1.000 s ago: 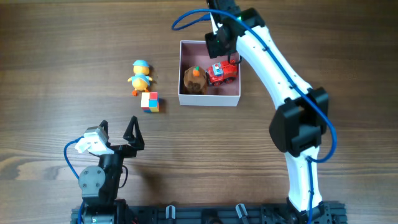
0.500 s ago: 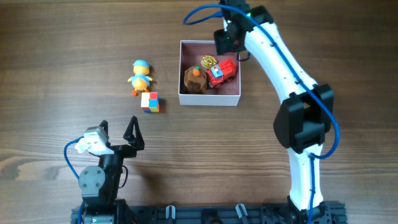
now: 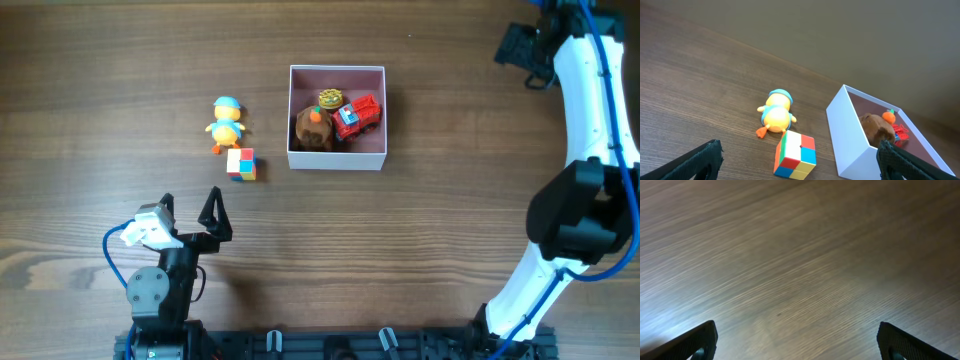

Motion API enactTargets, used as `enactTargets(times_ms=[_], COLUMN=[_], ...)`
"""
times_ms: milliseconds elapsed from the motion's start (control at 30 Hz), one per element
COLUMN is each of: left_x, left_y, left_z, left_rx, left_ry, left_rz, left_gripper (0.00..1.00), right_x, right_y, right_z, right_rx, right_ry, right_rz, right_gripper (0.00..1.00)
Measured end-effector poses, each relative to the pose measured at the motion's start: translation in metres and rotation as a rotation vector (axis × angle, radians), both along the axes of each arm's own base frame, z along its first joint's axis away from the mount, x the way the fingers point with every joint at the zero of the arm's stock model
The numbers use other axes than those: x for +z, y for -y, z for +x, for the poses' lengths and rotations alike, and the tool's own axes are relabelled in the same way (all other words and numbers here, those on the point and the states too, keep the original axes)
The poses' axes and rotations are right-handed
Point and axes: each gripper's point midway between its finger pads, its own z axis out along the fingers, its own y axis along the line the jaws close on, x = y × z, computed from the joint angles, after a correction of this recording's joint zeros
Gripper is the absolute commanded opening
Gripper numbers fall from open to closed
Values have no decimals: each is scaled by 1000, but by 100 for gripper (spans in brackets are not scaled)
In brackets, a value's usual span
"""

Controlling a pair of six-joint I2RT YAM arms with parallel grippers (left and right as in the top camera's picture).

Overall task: Pack container
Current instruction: 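Raise the right arm away from the box, then reach the left gripper to the Rubik's cube and grasp it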

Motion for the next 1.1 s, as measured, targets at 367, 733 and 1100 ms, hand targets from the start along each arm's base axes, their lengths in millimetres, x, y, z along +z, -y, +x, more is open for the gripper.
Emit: enactTargets(times_ms=[367, 733, 1100], left_x=[0, 28, 75], left_y=[0, 0, 14], left_z=[0, 2, 1], left_rx=[0, 1, -90], left_ry=[0, 114, -36], left_rz=[0, -8, 31], left_gripper=[100, 100, 100], right_x=[-37, -39, -39], right_y=[10, 11, 10], right_z=[14, 14, 15], right_rx=[-47, -61, -60], right_ry=[79, 88, 90], right_rz=[3, 9, 11], right_gripper=[100, 100, 100])
